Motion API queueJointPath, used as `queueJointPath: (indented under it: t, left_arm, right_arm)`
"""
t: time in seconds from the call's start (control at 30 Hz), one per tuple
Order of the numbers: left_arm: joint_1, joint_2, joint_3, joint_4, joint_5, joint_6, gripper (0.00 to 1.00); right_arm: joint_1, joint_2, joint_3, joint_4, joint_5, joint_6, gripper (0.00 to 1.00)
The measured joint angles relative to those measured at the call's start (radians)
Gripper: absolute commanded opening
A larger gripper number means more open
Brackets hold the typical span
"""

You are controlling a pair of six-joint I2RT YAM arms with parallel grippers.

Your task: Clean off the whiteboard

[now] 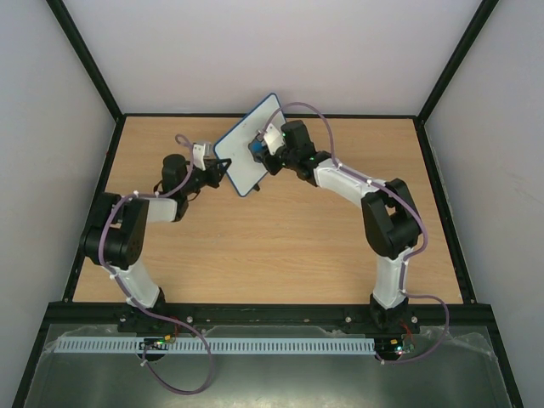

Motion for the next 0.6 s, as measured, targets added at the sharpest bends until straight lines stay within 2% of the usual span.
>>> queueJointPath:
  t: [0.3,0.6]
  left_arm:
    - [0.007,0.041,0.055,-0.040,0.132,0.025,0.03]
    - [0.008,0.047,0.077,-0.077,0.156,0.046,0.03]
  right_arm:
    - [0.005,0.044,0.053,0.012,-0.015,-0.003,0.02]
    - [0.007,0.066,0.036,0.042,0.025,-0.006,0.02]
